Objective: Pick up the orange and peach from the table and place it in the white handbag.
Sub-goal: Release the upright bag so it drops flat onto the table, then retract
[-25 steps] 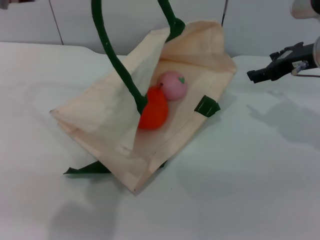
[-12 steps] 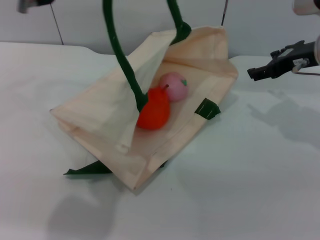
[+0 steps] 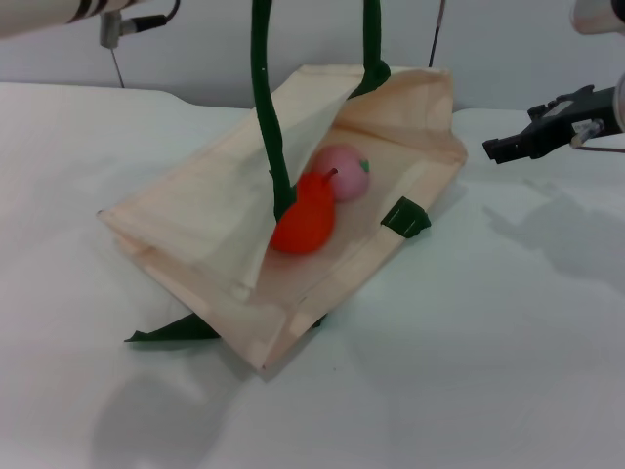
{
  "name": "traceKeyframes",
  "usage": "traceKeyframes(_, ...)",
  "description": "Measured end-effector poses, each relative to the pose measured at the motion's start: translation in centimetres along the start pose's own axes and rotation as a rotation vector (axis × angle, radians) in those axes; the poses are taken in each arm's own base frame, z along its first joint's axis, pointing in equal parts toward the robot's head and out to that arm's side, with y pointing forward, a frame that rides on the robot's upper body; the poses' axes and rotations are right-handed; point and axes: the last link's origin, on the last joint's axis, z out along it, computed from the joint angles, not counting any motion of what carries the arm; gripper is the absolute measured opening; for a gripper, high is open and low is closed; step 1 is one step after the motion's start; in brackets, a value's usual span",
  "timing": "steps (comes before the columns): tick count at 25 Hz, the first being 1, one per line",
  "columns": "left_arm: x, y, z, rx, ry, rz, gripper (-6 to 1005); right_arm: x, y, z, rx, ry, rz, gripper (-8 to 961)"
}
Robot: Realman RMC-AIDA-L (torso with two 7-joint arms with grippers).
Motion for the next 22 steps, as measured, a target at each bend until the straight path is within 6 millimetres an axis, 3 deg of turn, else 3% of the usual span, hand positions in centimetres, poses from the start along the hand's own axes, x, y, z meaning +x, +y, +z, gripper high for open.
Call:
traceKeyframes(12, -0.6, 2.3, 0.8, -0.170, 0.084, -0.011, 441, -0.1, 0.0, 0.0, 0.000, -0.001, 0.000, 836)
traceKeyframes(22, -0.8, 2.6, 0.5, -0.208, 0.117, -0.026, 439, 0.0, -0.4, -0.1, 0.005, 0.002, 0.007, 836)
